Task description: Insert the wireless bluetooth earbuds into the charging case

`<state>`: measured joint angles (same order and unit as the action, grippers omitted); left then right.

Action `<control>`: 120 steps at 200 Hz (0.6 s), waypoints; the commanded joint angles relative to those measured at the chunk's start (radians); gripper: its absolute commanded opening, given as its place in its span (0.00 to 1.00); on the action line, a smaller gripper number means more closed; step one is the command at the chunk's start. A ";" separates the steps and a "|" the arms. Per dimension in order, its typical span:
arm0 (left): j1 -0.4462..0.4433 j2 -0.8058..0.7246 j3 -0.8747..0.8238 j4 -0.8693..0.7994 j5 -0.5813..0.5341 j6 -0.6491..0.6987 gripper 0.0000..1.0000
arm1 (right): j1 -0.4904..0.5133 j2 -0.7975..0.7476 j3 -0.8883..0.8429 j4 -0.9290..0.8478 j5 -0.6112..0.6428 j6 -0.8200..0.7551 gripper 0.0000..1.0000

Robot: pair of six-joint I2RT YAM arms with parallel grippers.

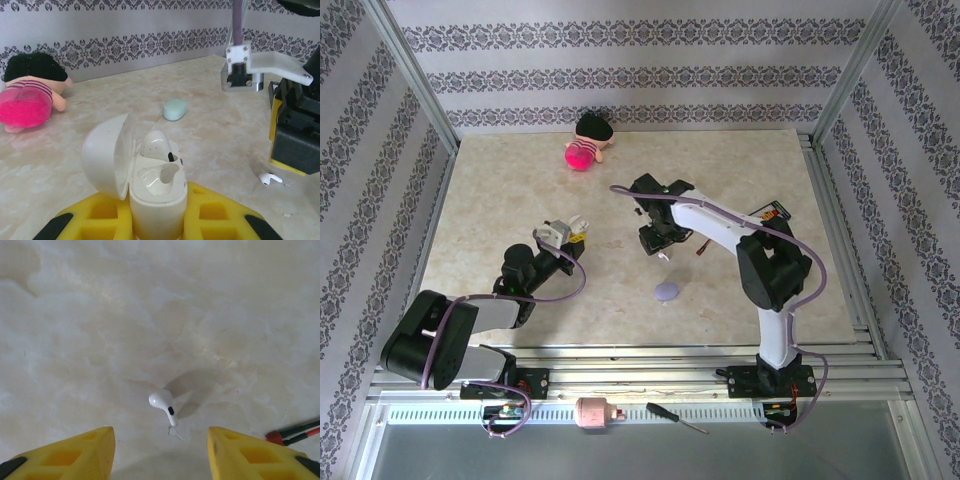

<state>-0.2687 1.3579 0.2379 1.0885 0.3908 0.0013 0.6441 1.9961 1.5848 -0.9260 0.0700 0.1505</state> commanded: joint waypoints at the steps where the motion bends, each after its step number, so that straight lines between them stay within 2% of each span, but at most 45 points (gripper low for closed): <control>1: -0.011 0.012 -0.007 0.062 -0.006 0.005 0.08 | 0.007 0.070 0.093 -0.205 0.056 -0.106 0.49; 42: -0.005 0.052 -0.018 0.115 -0.012 -0.008 0.08 | 0.020 0.202 0.248 -0.333 0.070 -0.140 0.47; 120: -0.001 0.092 -0.032 0.164 0.008 -0.014 0.08 | 0.024 0.338 0.404 -0.434 0.009 -0.137 0.41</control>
<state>-0.2684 1.4368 0.2199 1.1721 0.3843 -0.0002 0.6529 2.3024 1.9446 -1.2892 0.1036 0.0189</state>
